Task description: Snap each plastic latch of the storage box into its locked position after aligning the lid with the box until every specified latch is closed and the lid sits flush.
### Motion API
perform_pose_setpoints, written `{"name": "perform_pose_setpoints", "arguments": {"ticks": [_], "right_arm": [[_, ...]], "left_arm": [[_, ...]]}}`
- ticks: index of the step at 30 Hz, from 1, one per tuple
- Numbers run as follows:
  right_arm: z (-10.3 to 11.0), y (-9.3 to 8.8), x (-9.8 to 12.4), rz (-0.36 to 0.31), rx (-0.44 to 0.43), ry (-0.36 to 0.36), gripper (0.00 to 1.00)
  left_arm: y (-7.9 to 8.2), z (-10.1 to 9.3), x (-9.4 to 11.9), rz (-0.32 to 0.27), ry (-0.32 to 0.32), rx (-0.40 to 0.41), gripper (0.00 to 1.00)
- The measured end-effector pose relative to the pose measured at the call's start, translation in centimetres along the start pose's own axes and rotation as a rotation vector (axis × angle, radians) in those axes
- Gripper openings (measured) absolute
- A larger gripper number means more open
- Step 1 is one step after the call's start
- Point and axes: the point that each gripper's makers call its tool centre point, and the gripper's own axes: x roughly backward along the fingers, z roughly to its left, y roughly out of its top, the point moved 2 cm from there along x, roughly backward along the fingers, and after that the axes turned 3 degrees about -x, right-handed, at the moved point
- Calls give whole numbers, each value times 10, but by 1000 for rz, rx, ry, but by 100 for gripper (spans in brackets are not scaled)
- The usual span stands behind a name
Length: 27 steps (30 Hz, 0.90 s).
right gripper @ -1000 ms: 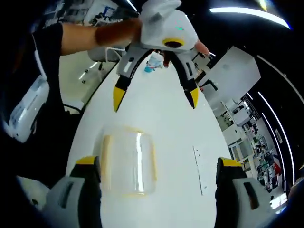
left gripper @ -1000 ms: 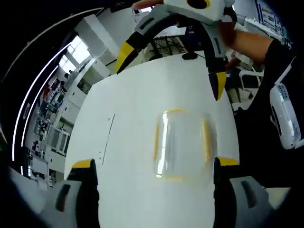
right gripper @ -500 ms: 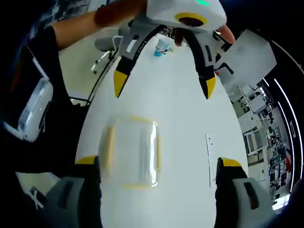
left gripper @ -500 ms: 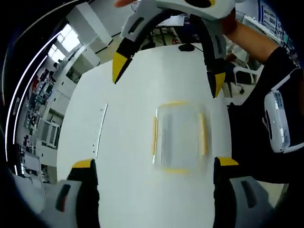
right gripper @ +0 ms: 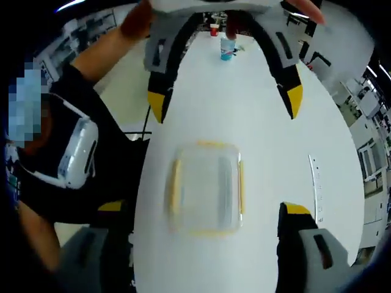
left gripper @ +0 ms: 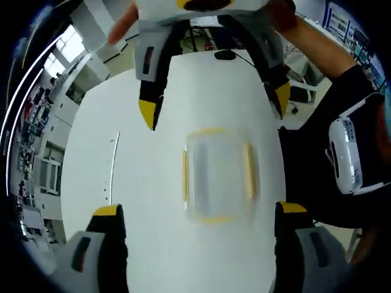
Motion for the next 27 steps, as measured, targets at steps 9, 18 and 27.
{"name": "perform_pose_setpoints", "arguments": {"ticks": [9, 18, 27], "right_arm": [[-1, -1, -6, 3, 20, -25, 100], [-4, -4, -16, 1, 28, -33, 100], [-8, -14, -36, 0, 37, -45, 100]], "left_arm": [[3, 4, -6, -15, 3, 11, 100], [3, 2, -24, -8, -23, 1, 100], [3, -1, -44, -43, -34, 6, 100]]}}
